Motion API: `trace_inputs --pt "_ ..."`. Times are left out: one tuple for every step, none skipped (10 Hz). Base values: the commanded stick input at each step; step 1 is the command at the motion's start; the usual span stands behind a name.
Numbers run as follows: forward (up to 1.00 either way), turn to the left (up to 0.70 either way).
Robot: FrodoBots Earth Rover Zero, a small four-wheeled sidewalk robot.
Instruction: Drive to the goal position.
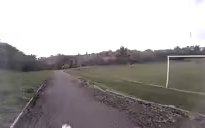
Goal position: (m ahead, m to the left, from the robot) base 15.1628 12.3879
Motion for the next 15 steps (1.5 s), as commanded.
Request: trace_inputs --pt "0.70 0.35" --pt "0.70 0.29" --pt "0.70 0.20" --pt "0.70 0.05" --pt "0.70 0.00" --pt "0.70 0.00" --pt "0.70 0.00" --pt "0.70 0.00" --pt "0.70 0.00" --pt "0.70 0.00" --pt "0.70 0.00" --pt "0.70 0.04" --pt "0.70 0.23" --pt "0.70 0.34" --pt "0.70 0.35"
